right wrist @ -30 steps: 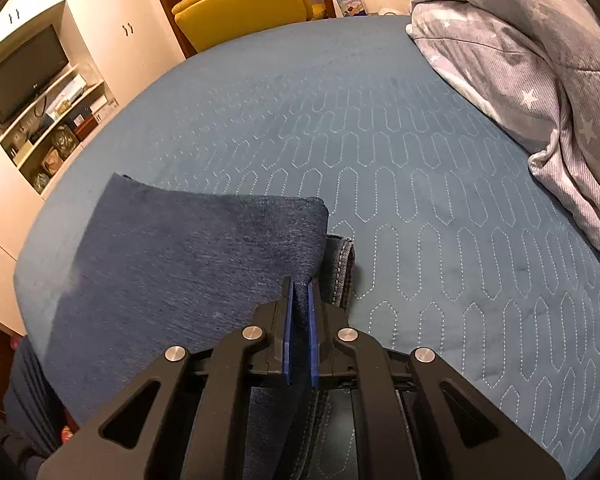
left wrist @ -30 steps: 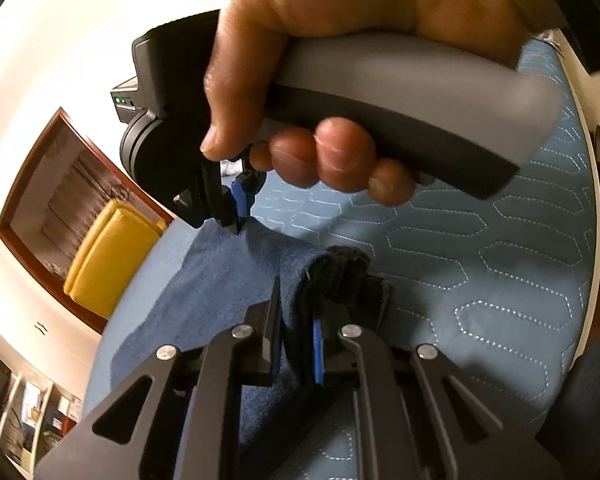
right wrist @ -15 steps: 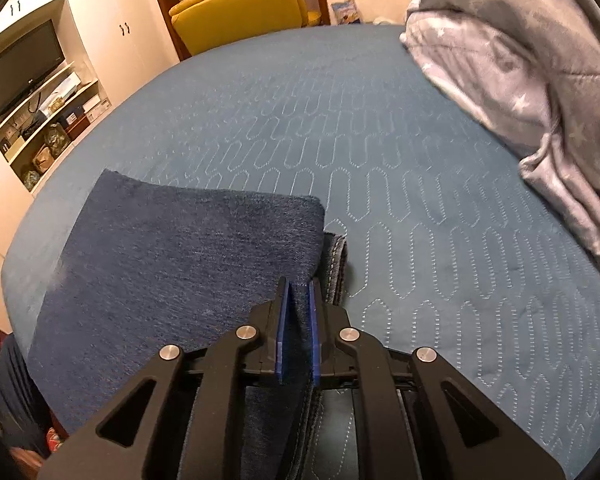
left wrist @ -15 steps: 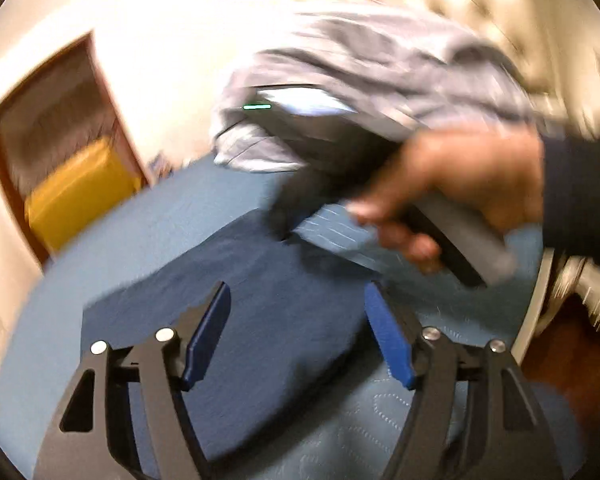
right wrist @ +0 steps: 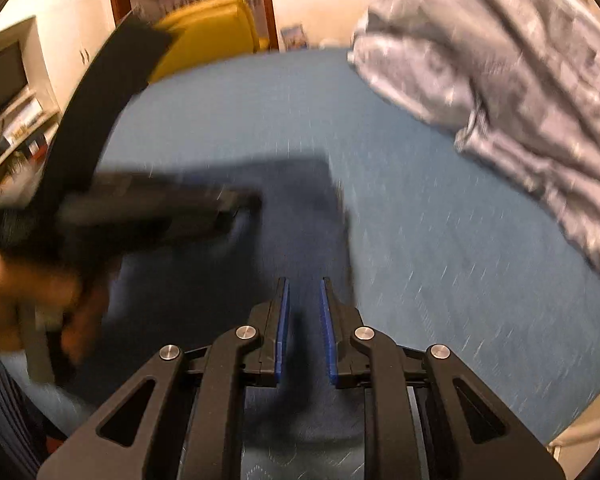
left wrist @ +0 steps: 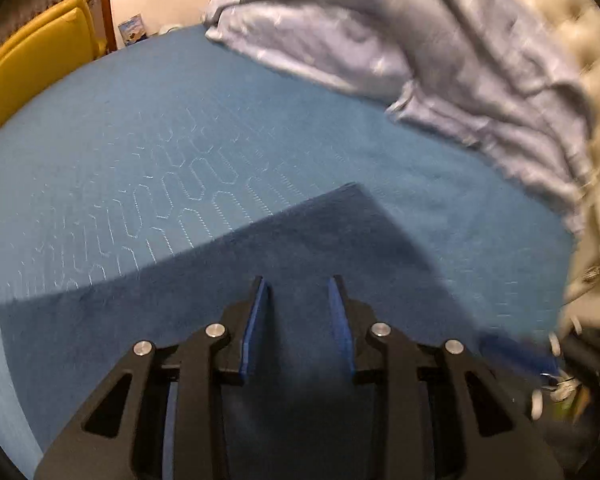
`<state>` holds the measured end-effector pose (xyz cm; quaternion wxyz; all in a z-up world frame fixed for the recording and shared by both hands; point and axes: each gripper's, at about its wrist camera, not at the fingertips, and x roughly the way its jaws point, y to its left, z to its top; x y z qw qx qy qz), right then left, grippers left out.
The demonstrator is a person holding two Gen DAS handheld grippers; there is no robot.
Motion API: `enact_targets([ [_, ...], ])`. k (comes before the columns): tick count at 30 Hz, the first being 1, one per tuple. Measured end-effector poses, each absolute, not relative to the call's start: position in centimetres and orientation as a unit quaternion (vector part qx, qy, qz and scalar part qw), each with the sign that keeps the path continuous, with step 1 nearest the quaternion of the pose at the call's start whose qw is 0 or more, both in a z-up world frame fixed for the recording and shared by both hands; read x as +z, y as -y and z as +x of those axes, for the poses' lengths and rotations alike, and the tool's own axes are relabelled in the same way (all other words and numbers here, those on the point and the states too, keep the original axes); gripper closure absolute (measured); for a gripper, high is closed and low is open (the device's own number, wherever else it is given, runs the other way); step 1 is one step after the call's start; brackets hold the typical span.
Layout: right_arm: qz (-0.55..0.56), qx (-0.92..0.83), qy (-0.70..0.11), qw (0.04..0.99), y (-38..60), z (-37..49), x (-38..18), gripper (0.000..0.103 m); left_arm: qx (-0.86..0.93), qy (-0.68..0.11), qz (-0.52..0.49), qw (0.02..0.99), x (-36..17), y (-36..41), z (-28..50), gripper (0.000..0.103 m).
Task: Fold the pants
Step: 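Release the jeans and press the folded bundle flat with both tools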
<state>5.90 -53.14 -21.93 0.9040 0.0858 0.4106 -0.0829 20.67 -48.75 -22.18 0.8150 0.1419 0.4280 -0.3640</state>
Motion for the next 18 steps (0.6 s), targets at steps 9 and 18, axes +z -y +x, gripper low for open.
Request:
enact_targets([
  [9,0.062,-0.102,-0.431,0.895,52.0,5.8,-23.8,0.085,-0.339,-0.412,0.117,0.838,-19.9,46.9,20.3,0.067],
  [18,0.049,-0.111,-0.433,0.893,51.8,6.0,-24.0,0.085,-0.230,-0.443,0.124,0.858,-22.7,39.5,18.2,0.057],
])
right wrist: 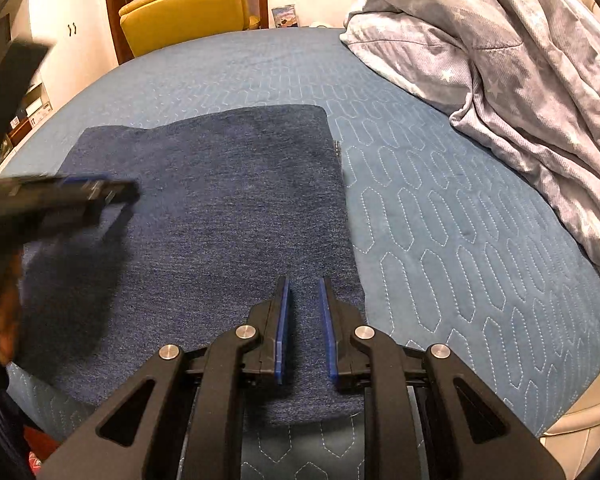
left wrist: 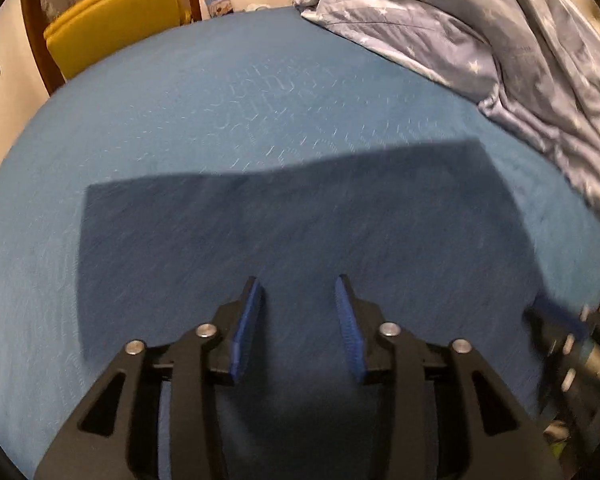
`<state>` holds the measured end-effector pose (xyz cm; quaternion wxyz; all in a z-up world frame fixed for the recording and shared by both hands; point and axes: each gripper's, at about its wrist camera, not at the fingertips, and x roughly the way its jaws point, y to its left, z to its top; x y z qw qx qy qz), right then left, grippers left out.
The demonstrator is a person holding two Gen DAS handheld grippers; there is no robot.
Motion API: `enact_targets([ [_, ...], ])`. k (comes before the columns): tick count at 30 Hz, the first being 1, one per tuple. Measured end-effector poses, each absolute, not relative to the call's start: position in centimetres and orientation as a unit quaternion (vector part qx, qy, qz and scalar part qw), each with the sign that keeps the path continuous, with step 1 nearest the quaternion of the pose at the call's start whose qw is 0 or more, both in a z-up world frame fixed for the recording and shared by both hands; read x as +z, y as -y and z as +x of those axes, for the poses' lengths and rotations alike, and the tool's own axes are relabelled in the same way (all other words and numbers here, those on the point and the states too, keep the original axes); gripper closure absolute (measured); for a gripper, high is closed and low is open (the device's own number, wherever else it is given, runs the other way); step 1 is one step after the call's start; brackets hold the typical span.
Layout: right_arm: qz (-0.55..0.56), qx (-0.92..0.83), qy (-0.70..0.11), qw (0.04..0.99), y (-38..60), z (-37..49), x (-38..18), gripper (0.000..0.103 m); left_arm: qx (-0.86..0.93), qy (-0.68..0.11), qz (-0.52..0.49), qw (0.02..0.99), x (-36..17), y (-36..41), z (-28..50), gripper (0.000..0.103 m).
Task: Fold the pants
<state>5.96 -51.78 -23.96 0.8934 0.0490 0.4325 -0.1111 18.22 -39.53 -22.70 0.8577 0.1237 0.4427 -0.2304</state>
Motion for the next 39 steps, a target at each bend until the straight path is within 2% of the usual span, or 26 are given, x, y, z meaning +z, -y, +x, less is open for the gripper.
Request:
enact_targets([
  [1,0.048,-0.112,-0.433,0.893,51.8,6.0,-24.0,0.085,-0.228,-0.432,0.133,0.862,-22.6,38.9,17.1,0.049],
  [3,0.047,-0.115,-0.434,0.892,51.8,6.0,-23.9,0.085,-0.225,-0.417,0.145,0.869,-22.2,37.6,15.2,0.042],
  [6,0.049,-0.123,-0.435,0.891,51.3,5.7,-23.5,0.085,-0.219,-0.396,0.145,0.880,-21.3,34.9,12.5,0.041],
  [8,0.055,-0.128,-0.434,0.890,51.1,5.2,-23.0,0.082,-0.217,-0.384,0.133,0.888,-20.5,32.6,10.6,0.033],
  [10,0.062,-0.130,-0.430,0.891,50.5,4.3,-22.2,0.073,-0.214,-0.376,0.119,0.894,-19.5,30.4,8.9,0.020],
  [12,0.059,-0.138,-0.423,0.893,49.7,3.3,-21.3,0.055,-0.209,-0.378,0.108,0.895,-18.7,29.0,7.8,0.018],
  [16,0.058,-0.164,-0.415,0.893,47.4,0.8,-19.1,0.035,-0.205,-0.395,0.084,0.892,-16.9,26.8,5.6,0.008],
  [18,0.068,-0.182,-0.415,0.889,46.6,-0.6,-18.0,0.019,-0.207,-0.398,0.081,0.890,-16.1,26.4,4.7,0.002],
  [20,0.070,-0.196,-0.414,0.886,45.5,-2.0,-16.8,0.015,-0.203,-0.398,0.075,0.892,-15.2,25.8,3.8,0.002],
  [28,0.046,-0.215,-0.388,0.895,42.0,-5.9,-12.0,0.015,-0.200,-0.400,0.073,0.891,-12.5,25.5,1.1,0.002],
  [39,0.052,-0.201,-0.370,0.906,42.1,-7.0,-10.6,0.015,-0.200,-0.399,0.057,0.893,-10.6,25.5,0.1,0.002],
])
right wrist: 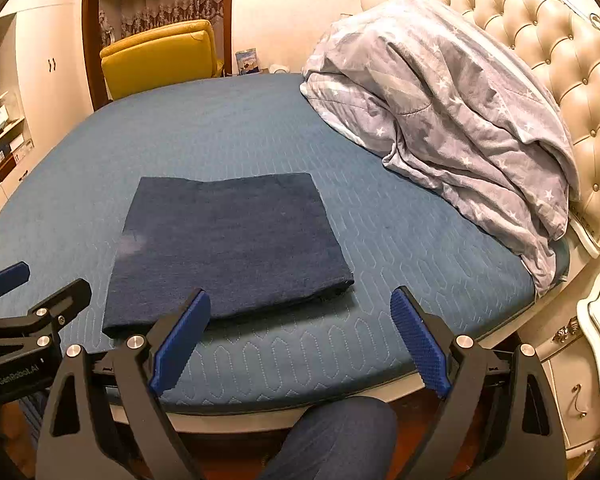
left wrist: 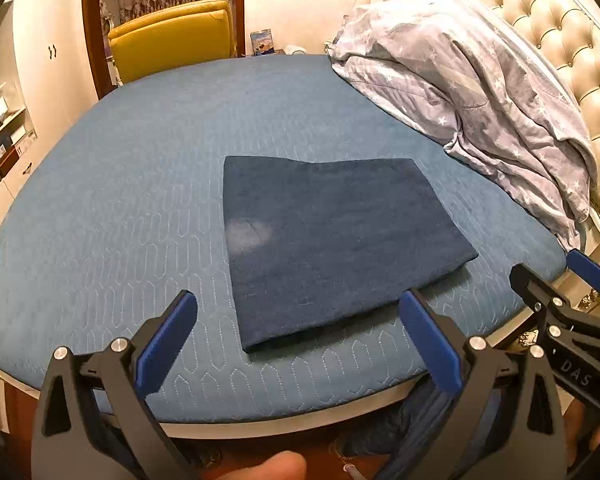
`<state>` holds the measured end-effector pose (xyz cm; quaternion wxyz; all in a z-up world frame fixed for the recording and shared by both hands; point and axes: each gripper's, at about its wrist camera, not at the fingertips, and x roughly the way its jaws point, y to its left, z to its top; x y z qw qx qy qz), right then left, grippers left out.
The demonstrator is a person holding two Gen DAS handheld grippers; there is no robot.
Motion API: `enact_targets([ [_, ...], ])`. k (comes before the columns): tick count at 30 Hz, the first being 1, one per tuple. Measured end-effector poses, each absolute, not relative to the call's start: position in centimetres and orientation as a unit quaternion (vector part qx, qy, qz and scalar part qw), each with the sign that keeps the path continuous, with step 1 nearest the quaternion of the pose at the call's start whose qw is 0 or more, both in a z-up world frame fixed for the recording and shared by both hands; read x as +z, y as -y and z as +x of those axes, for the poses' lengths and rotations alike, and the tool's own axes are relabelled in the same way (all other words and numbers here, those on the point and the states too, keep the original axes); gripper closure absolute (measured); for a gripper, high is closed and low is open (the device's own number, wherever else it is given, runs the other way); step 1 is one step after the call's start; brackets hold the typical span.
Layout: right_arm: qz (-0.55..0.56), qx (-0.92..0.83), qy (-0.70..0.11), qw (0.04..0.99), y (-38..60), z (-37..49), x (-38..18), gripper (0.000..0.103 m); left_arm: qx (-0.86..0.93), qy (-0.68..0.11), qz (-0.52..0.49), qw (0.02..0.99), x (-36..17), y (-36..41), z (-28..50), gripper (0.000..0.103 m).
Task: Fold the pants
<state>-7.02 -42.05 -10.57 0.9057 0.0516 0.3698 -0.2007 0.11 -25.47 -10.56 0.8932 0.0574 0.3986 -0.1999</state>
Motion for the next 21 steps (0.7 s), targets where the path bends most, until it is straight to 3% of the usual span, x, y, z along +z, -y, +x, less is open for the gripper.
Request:
enact_targets([
  [21,0.053,-0.194,-0.363,0.910,42.01,-7.32,-10.28,0.015,-0.199,-0.395,0.060,0.895,-10.13,25.69,-0.06,0.002],
])
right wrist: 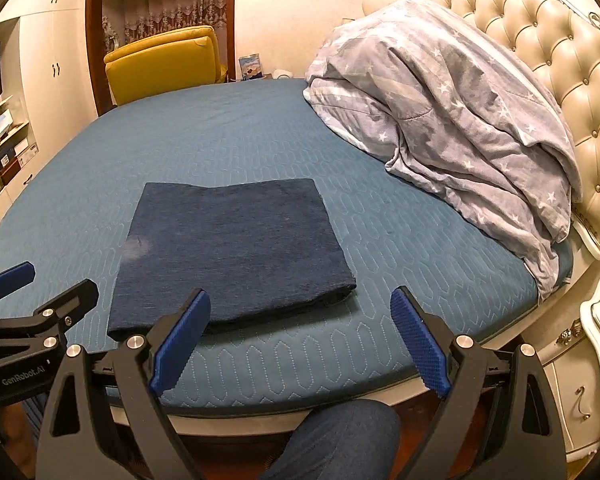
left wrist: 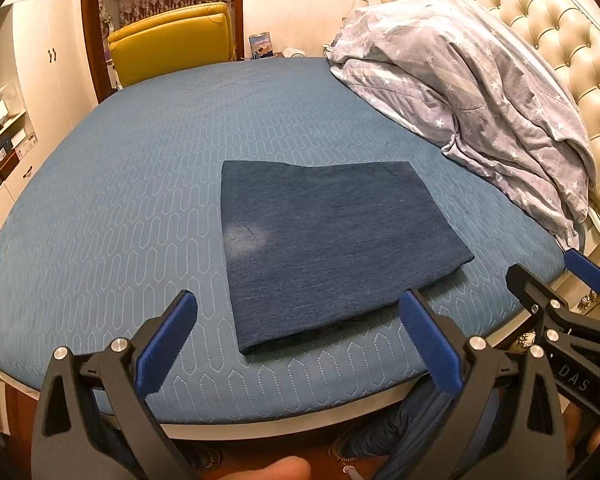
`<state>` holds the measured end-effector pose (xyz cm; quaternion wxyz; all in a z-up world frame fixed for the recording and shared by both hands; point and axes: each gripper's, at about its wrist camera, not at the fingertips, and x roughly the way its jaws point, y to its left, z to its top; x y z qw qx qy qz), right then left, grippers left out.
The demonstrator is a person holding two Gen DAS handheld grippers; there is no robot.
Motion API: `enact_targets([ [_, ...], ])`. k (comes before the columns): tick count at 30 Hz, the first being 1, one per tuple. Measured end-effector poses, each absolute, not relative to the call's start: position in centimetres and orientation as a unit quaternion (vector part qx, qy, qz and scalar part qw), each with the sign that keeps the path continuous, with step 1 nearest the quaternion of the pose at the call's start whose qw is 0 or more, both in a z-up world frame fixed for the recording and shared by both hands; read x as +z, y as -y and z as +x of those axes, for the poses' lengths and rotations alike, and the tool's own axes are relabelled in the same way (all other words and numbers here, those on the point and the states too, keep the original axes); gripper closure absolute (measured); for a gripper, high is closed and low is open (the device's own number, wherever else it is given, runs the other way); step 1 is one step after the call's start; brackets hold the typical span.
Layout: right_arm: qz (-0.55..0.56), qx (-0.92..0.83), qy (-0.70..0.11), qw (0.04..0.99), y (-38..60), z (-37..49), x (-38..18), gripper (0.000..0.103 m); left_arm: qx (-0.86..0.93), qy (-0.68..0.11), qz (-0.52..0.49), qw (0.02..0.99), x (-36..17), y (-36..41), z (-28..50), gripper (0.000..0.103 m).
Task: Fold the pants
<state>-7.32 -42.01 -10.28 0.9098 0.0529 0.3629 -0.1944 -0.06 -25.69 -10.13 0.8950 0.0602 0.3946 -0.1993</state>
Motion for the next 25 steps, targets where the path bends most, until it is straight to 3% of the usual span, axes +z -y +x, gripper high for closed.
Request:
enact_targets([
  [18,0.054,-0.196,-0.365,0.909,42.1,-7.2,-10.3,0.015,-0.216,-0.370,0.060,0.902,-10.3,25.9,-0.2,0.002],
  [25,0.063,-0.206,-0.360,0.908,43.0,-5.3,-11.2,0.015,-0.252,-0.389,-0.006,0.886,-11.4,22.1,4.1,0.002],
])
